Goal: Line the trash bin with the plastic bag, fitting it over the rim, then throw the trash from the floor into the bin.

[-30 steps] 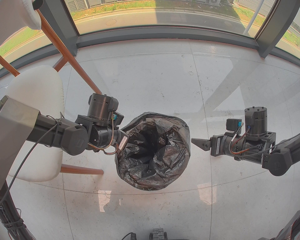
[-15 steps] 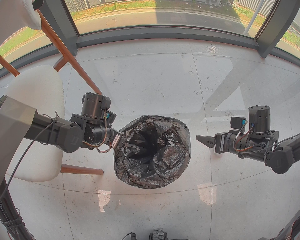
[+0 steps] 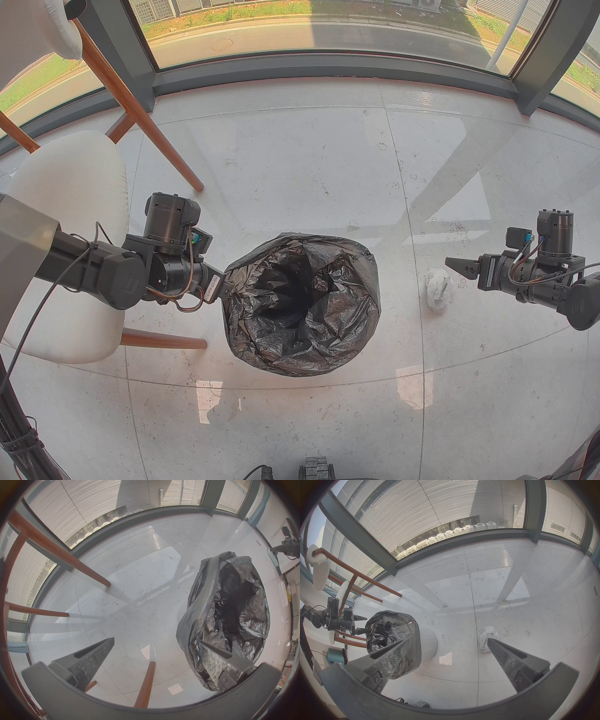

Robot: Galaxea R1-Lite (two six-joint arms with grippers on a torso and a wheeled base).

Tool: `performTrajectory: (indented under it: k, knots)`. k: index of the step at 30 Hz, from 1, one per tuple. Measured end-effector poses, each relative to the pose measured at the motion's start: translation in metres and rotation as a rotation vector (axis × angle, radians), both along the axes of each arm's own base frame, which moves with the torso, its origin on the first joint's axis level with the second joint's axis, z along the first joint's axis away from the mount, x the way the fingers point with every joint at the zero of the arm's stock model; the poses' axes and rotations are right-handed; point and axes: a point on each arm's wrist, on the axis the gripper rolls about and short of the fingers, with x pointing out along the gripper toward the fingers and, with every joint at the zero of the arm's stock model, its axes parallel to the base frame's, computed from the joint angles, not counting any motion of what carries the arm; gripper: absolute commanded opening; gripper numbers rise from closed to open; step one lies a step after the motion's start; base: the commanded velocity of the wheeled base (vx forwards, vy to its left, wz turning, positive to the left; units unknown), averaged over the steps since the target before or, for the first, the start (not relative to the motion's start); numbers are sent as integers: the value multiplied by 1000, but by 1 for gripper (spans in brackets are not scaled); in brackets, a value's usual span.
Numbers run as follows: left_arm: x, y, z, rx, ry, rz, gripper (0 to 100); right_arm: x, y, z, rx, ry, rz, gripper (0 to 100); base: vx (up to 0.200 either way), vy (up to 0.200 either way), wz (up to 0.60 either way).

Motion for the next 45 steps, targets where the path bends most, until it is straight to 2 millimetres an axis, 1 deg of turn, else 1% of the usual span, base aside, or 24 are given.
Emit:
performTrajectory:
  k: [4,7,13,15,19,22,25,27,30,35,39,43,45]
  knots:
    - [3,2,1,-7,-20,6,100,0,-3,0,-2,1,-8,100,0,0,0]
    - [4,-1,2,-26,-35,-1,100,0,-5,0,-1,1,-14,100,0,0,0]
    - [0,-6,4,-51,-30,-34,100,3,-18,-4,-9,11,-56,100,0,0,0]
    - [-3,-5,9,-58,-40,-39,100,6,-24,-5,-18,12,-69,100,0,0,0]
    - [-14,-3,26,-108,-66,-108,100,11,-44,-13,-58,23,-89,100,0,0,0]
    - [-22,-3,38,-152,-83,-180,100,14,-52,-22,-82,43,-81,100,0,0,0]
    - [-33,-2,52,-176,-117,-218,100,21,-56,-36,-95,81,-75,100,0,0,0]
    - [-43,-5,61,-189,-138,-244,100,29,-58,-48,-99,107,-73,100,0,0,0]
    - [-55,-8,68,-201,-151,-275,100,42,-59,-60,-102,114,-73,100,0,0,0]
    - [-75,-12,82,-248,-204,-362,100,76,-60,-84,-104,91,-72,100,0,0,0]
    - [-82,-13,89,-269,-251,-401,100,96,-57,-103,-96,97,-71,100,0,0,0]
    - [-87,-12,90,-266,-271,-430,100,116,-52,-124,-92,114,-73,100,0,0,0]
    - [-88,-11,89,-265,-270,-436,100,122,-49,-131,-90,127,-74,100,0,0,0]
